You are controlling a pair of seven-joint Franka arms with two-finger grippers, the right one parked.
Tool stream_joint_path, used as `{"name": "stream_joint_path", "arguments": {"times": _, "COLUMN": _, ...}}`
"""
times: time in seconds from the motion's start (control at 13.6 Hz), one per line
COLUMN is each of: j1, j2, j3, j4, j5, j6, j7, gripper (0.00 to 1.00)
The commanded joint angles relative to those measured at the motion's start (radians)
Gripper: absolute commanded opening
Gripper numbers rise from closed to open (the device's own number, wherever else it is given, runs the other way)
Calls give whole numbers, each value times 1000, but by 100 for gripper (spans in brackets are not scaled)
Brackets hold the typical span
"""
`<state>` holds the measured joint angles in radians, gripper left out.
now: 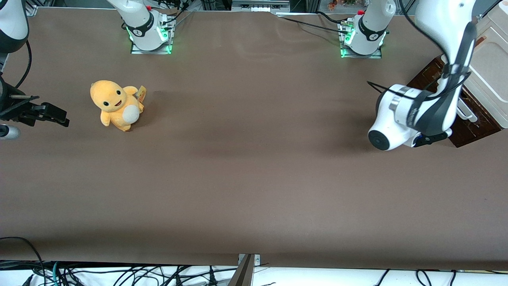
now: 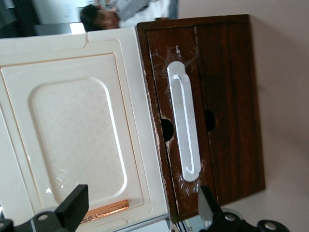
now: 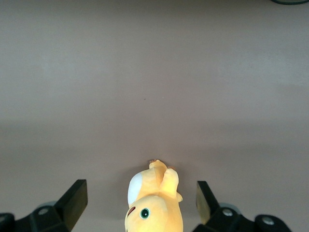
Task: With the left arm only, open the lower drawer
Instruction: 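Align the left gripper on the white handle and close on it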
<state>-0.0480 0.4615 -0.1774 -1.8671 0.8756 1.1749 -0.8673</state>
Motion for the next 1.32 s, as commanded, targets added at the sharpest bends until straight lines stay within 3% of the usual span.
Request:
{"name": "stream_joint_path", "arguments": {"times": 0.0, "j1": 13, "j2": 20, "j3": -2, "j4": -75, "j5": 72, "j6": 21, "j7": -85, "gripper": 100}}
{"name": "stream_joint_path", "arguments": {"times": 0.29, "j1": 77, "j2": 68, "j3": -1, "j4": -136, "j5": 108, "j6": 68, "j7": -157, "gripper": 100}}
{"name": "stream_joint_path", "arguments": {"times": 0.44, "j1": 115, "j2": 80, "j3": -2, "j4": -144, "j5": 108, "j6": 71, "j7": -165, "gripper": 83}}
{"name": "stream_joint_path", "arguments": {"times": 0.51, "j1": 129, "j2": 100, "j3": -2, "j4": -141, "j5": 106, "j6": 72, "j7": -174, "gripper": 84}}
{"name": "stream_joint_path", "arguments": {"times": 0.66, "j1": 148, "j2": 127, "j3": -1, "j4": -144, "j5": 112, "j6": 78, "j7": -228, "gripper": 99}}
{"name": "stream_joint_path", "arguments": {"times": 0.81, "j1": 152, "j2": 143, "j3": -1, "j4": -145, "j5": 114, "j6": 89, "j7": -239, "gripper": 96}}
{"name": "stream_joint_path", "arguments": {"times": 1.03, "j1": 154, "j2": 146, "j3": -1, "j4": -178, "j5": 134, "j6": 89, "j7": -280, "gripper": 68}}
{"name": "stream_joint_path", "arguments": {"times": 1.25, "j1": 178, "j2": 161, "j3": -2, "j4": -185, "j5": 189, "j6": 91, "j7": -312, "gripper": 67}}
